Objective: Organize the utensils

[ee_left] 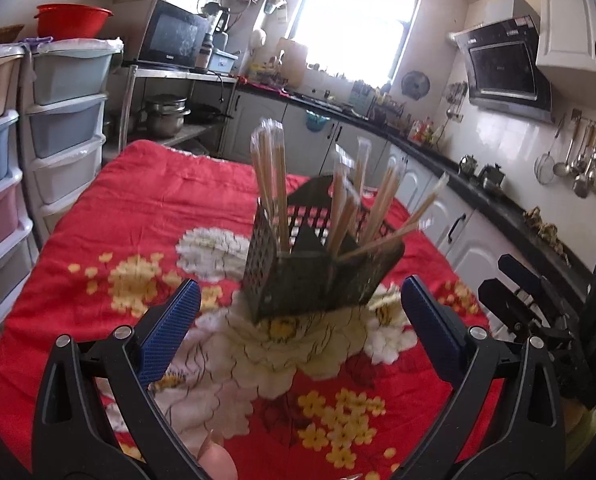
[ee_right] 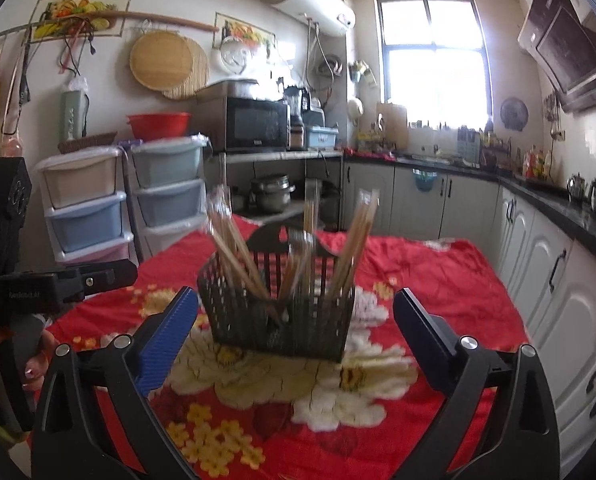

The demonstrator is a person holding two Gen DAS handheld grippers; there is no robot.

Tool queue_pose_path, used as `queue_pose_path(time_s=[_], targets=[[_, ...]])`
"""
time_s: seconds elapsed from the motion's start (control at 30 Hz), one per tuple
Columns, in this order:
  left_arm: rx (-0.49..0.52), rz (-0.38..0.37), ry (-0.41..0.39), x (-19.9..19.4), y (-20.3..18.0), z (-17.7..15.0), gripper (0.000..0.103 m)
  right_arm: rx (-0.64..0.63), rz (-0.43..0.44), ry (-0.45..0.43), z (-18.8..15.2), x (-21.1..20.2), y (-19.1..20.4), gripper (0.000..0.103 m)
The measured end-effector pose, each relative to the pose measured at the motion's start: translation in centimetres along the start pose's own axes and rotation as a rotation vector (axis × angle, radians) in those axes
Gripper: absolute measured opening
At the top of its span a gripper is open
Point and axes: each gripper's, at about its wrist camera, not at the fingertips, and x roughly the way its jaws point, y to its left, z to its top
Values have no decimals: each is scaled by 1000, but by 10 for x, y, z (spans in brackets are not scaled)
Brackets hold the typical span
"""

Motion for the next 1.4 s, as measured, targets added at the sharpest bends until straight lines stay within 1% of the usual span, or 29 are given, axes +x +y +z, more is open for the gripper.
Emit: queue_pose_path(time_s=[0.17, 0.3, 0.4, 0.53, 0.67, 0.83, 0.93, 1.03, 1.2, 1.3, 1.4], targets=[[35, 27, 17, 4, -5, -20, 92, 34, -6, 66, -23, 4, 1, 96], [45, 41, 17, 6, -9, -36, 92, 73, -22, 99, -35, 7, -1, 96], [46, 51, 5, 6, -9, -45, 92, 100, -31, 119, -47, 8, -3, 96], [53, 61, -31, 5, -9, -54, 92, 134, -17, 123, -58, 8, -7, 96], [62, 62, -74, 2, -9, -60, 92, 127, -43, 90, -64, 4, -7, 96], [59, 70, -99, 2, -8, -63, 92, 122, -69, 6, -66, -8, -5, 96], [61, 120, -114, 3, -8, -64, 92, 114, -81, -46, -67, -17, -4, 96], [61, 146, -137, 2, -7, -66, 92, 100, -98, -105, -70, -26, -2, 96], [82, 135, -170, -4, -8, -69, 92, 85, -121, -190, -75, -38, 2, 96], [102, 129, -190, -7, -12, -70, 92, 84, -129, -208, -76, -41, 4, 97], [108, 122, -206, -10, -13, -71, 92, 86, -130, -202, -77, -41, 4, 97]])
